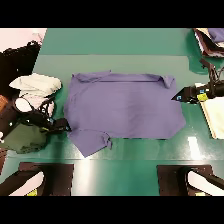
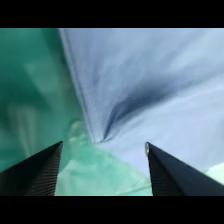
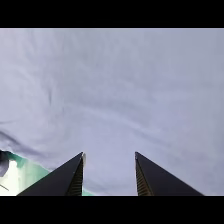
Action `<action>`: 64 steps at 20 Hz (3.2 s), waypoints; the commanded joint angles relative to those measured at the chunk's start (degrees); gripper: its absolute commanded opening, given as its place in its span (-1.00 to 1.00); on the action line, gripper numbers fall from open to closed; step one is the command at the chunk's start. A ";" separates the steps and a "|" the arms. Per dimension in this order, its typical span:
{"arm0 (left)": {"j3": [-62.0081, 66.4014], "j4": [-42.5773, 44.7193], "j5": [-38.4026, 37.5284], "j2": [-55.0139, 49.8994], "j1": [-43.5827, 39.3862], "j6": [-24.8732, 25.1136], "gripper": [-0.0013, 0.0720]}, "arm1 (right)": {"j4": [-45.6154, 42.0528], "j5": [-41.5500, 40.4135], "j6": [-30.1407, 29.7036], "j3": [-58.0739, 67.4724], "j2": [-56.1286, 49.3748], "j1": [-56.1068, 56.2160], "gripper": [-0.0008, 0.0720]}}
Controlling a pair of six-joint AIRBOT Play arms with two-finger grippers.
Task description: Fold the shirts.
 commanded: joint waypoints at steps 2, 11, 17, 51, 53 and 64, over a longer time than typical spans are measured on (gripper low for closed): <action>-6.88 -4.57 5.75 1.22 0.04 0.50 0.72 | 0.20 -0.55 -0.09 -2.58 3.96 0.00 0.03; -4.52 -7.98 8.11 1.38 0.04 1.66 -0.89 | -10.58 7.13 2.64 -2.78 4.92 -2.14 0.03; 1.03 -8.13 7.41 1.33 0.04 2.47 -0.89 | -13.09 9.44 4.28 -18.05 5.07 -14.60 0.32; 83.36 -6.19 2.67 18.99 0.04 1.95 -0.89 | -15.69 -10.49 3.63 40.30 25.53 -3.13 -0.94; 89.18 -6.19 3.58 18.99 0.04 1.31 -0.90 | -21.38 -7.85 4.90 45.05 25.86 -3.10 -0.94; 65.96 -5.64 -8.24 1.55 0.04 1.18 -0.89 | -21.77 11.28 7.21 44.28 2.64 -3.04 -0.94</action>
